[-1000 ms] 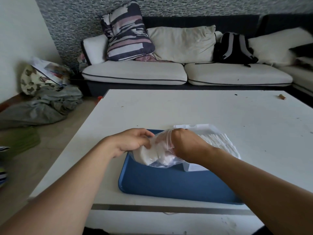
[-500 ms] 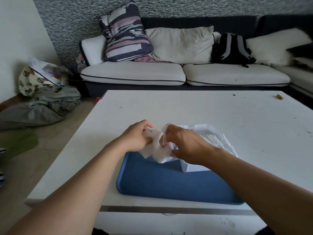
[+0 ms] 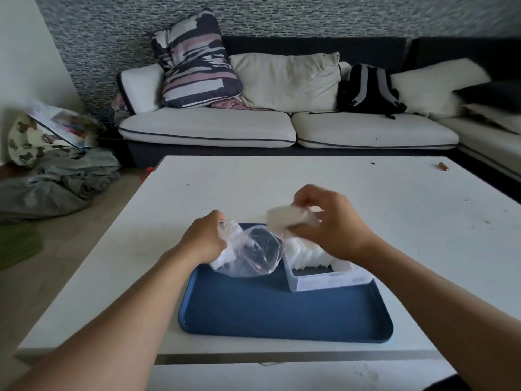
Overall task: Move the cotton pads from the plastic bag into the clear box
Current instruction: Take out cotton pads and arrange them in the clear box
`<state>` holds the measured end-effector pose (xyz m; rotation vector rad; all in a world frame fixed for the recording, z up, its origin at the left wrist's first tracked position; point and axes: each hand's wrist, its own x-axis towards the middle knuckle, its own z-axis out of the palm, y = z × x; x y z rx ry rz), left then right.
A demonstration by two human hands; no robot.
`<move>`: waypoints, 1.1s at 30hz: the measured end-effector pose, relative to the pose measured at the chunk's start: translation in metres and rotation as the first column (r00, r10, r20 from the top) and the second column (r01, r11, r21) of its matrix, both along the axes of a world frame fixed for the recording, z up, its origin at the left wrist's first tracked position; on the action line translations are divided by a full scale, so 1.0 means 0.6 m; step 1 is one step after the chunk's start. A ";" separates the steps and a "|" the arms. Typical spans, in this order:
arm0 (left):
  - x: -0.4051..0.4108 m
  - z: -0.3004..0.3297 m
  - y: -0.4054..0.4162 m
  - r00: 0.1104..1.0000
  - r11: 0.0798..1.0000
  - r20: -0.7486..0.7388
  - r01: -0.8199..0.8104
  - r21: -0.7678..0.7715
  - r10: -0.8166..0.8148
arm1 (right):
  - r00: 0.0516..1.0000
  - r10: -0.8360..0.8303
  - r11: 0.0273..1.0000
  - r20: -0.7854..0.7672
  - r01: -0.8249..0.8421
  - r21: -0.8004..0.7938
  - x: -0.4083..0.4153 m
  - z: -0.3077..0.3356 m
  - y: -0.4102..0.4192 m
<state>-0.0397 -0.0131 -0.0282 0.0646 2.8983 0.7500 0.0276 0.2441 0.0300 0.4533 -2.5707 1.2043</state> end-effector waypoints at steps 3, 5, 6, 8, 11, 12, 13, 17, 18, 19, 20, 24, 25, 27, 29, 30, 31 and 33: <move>0.009 0.001 0.002 0.991 0.999 0.134 0.013 -0.043 -0.007 | 0.953 0.110 0.772 0.281 0.096 -0.628 0.004 0.010 0.022; 0.016 0.018 0.011 0.992 0.997 0.128 0.013 -0.077 -0.003 | 0.914 0.183 0.652 0.361 0.162 -0.741 0.002 0.008 0.029; 0.025 0.037 0.023 0.998 1.000 0.061 -0.012 -0.012 0.012 | 0.907 0.196 0.634 0.372 0.173 -0.754 0.002 0.008 0.028; 0.049 0.082 0.063 0.988 0.944 -0.121 -0.056 0.324 0.100 | 0.916 0.200 0.634 0.348 0.150 -0.759 0.003 0.010 0.020; 0.092 0.135 0.128 0.979 0.454 0.164 -0.200 0.868 0.117 | 0.953 0.215 0.742 0.214 -0.017 -0.670 0.013 0.013 0.002; 0.104 0.143 0.142 0.956 0.317 0.294 -0.272 0.908 -0.022 | 0.956 0.239 0.781 0.168 -0.086 -0.618 0.017 0.012 -0.002; 0.111 0.146 0.149 0.921 0.265 0.360 -0.313 0.912 -0.153 | 0.955 0.263 0.816 0.134 -0.146 -0.560 0.020 0.014 -0.005; 0.108 0.143 0.129 0.787 0.288 0.420 -0.317 0.904 -0.453 | 0.927 0.351 0.833 0.136 -0.242 -0.498 0.026 0.029 0.003; 0.103 0.146 0.122 0.762 0.327 0.431 -0.300 0.896 -0.483 | 0.917 0.366 0.826 0.157 -0.243 -0.508 0.027 0.031 0.009; 0.098 0.146 0.115 0.741 0.370 0.441 -0.275 0.888 -0.507 | 0.907 0.382 0.824 0.177 -0.248 -0.510 0.026 0.031 0.014; 0.099 0.146 0.110 0.720 0.407 0.449 -0.248 0.879 -0.529 | 0.895 0.403 0.824 0.193 -0.262 -0.503 0.027 0.031 0.019; 0.123 0.138 0.129 0.701 0.427 0.398 -0.145 0.892 -0.592 | 0.871 0.431 0.852 0.237 -0.305 -0.426 0.033 0.026 0.011; 0.129 0.136 0.139 0.728 0.417 0.389 -0.155 0.895 -0.564 | 0.883 0.407 0.863 0.234 -0.289 -0.414 0.033 0.024 0.006; 0.130 0.131 0.154 0.788 0.366 0.389 -0.225 0.903 -0.476 | 0.922 0.335 0.890 0.193 -0.243 -0.385 0.032 0.021 0.000; 0.122 0.131 0.157 0.828 0.308 0.371 -0.255 0.917 -0.420 | 0.933 0.308 0.912 0.187 -0.234 -0.337 0.030 0.019 0.002; 0.118 0.132 0.156 0.840 0.304 0.358 -0.245 0.921 -0.408 | 0.931 0.310 0.921 0.192 -0.245 -0.302 0.030 0.018 0.002; 0.115 0.132 0.155 0.845 0.314 0.352 -0.234 0.920 -0.402 | 0.938 0.293 0.937 0.187 -0.242 -0.252 0.031 0.016 0.001; 0.117 0.134 0.153 0.833 0.344 0.368 -0.231 0.910 -0.413 | 0.968 0.210 0.967 0.135 -0.186 -0.173 0.030 0.011 -0.006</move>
